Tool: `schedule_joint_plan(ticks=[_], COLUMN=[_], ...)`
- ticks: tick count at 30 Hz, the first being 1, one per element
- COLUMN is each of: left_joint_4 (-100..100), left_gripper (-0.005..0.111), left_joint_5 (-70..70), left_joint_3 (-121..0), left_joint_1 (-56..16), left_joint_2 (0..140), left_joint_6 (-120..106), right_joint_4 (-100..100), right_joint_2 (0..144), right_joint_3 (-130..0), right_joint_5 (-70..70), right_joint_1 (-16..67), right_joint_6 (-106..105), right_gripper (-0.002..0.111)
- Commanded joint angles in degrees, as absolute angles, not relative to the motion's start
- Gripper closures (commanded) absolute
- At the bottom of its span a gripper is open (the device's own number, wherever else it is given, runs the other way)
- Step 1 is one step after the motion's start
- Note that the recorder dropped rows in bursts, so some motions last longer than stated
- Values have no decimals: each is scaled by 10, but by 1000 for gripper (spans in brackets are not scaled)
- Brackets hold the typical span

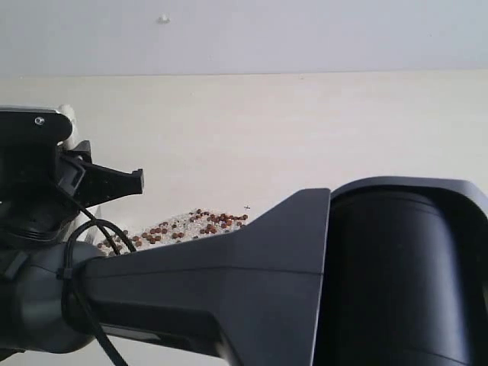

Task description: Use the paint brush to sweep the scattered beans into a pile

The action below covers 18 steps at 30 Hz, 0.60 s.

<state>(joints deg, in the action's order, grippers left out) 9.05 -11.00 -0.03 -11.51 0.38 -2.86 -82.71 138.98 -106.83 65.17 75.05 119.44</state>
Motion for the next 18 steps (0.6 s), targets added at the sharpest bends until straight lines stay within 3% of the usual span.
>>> schedule_joint_plan(ticks=[1, 18], left_joint_4=[93, 93], left_gripper=[107, 107], left_joint_5=[-108, -108], left_joint_3=[0, 0], left_joint_1=[-114, -114], left_joint_2=[0, 0], left_joint_6=[-30, -30], right_joint_4=[-792, -799], right_joint_2=[1392, 1387], right_joint_3=[-1069, -1055], right_joint_5=[699, 700], right_joint_1=[752, 740], right_joint_6=[1167, 1089], right_gripper=[108, 108])
